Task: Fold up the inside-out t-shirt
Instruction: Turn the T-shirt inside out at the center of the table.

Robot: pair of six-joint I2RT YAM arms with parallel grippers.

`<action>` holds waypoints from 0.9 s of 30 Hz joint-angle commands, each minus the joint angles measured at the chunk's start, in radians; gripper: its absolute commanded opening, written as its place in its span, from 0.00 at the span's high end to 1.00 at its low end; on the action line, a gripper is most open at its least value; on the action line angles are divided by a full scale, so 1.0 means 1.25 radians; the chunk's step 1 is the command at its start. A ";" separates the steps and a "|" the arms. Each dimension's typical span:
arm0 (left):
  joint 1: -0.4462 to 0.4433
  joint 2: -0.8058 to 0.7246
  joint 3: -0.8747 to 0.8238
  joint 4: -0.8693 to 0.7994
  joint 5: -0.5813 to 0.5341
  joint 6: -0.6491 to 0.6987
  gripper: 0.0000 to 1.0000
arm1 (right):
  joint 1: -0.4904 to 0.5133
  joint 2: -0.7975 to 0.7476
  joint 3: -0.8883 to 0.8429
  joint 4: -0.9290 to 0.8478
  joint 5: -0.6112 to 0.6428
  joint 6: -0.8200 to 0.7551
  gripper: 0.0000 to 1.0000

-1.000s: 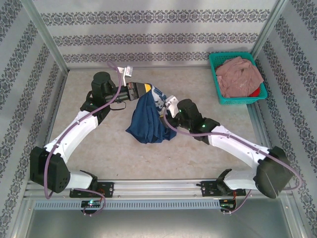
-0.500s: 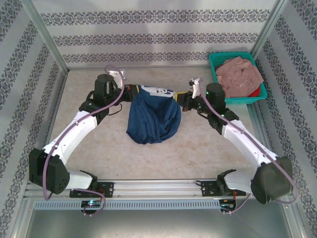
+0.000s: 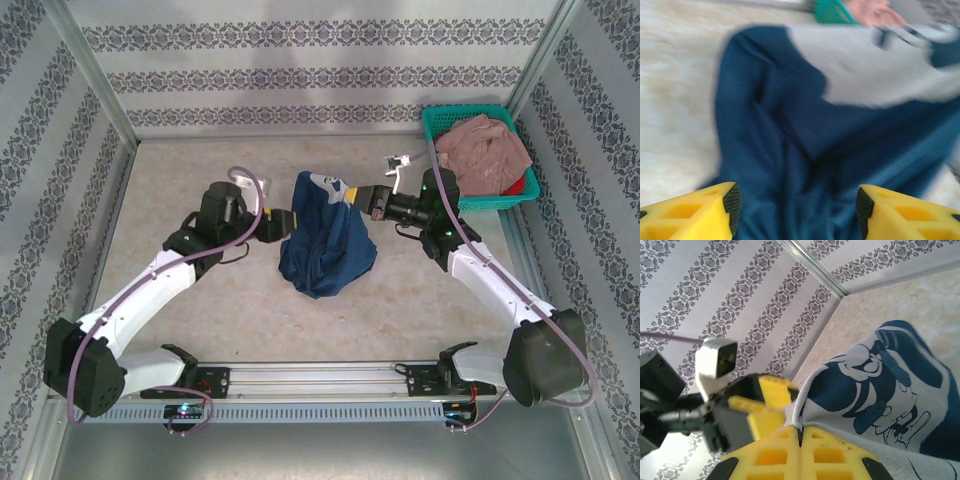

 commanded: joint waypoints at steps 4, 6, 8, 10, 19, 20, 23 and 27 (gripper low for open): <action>-0.077 0.179 0.019 0.061 0.171 0.059 0.32 | -0.019 0.003 0.021 0.037 -0.038 0.019 1.00; -0.091 0.246 0.042 0.051 0.178 0.089 0.30 | -0.025 0.002 0.027 0.035 -0.034 0.023 1.00; -0.096 0.303 0.053 0.058 0.188 0.095 0.33 | -0.037 0.000 0.040 0.038 -0.030 0.039 1.00; -0.099 0.346 0.053 0.074 0.201 0.094 0.50 | -0.057 -0.002 0.054 0.052 -0.017 0.071 1.00; -0.115 0.245 -0.145 0.180 0.185 0.110 1.00 | -0.170 -0.024 0.118 0.036 0.052 0.154 1.00; -0.123 0.232 -0.163 0.182 0.172 0.125 0.99 | -0.174 -0.023 0.118 0.019 0.051 0.145 1.00; -0.133 0.202 -0.204 0.191 0.157 0.147 0.85 | -0.171 -0.012 0.090 -0.001 0.028 0.122 1.00; -0.132 0.154 -0.201 0.228 0.140 0.133 0.58 | -0.167 0.003 0.047 -0.040 -0.040 0.049 1.00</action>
